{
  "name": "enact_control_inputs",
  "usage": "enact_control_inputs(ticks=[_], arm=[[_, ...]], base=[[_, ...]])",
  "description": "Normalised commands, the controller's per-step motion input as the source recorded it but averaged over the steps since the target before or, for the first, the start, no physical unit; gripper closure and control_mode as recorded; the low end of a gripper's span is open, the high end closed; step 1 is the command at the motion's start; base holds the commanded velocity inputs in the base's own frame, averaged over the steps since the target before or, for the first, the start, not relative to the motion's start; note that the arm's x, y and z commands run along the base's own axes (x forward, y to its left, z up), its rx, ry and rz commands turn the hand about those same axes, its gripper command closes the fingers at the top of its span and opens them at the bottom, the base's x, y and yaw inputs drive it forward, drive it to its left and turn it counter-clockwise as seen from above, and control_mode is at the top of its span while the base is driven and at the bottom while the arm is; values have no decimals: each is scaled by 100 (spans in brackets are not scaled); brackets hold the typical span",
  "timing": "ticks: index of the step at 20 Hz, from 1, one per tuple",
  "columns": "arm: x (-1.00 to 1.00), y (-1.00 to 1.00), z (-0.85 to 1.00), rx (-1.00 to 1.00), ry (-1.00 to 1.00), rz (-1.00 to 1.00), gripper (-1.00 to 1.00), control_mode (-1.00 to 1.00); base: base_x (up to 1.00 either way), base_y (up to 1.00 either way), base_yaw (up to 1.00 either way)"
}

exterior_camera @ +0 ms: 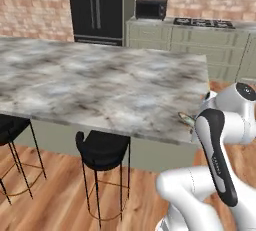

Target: Place the fish on the bottom rack of the oven, and slide the tray back inside. Close the oven door.

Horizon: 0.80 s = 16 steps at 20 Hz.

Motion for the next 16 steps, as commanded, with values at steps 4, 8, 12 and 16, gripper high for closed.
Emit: enact_control_inputs(ticks=[4, 8, 12, 16], arm=[[0, 0, 0, 0, 0, 0, 100, 100], [0, 0, 0, 0, 0, 0, 100, 100], [0, 0, 0, 0, 0, 0, 100, 100], [0, 0, 0, 0, 0, 0, 100, 100]], base=[[0, 96, 35], [0, 89, 35], [0, 95, 35], [0, 91, 35]])
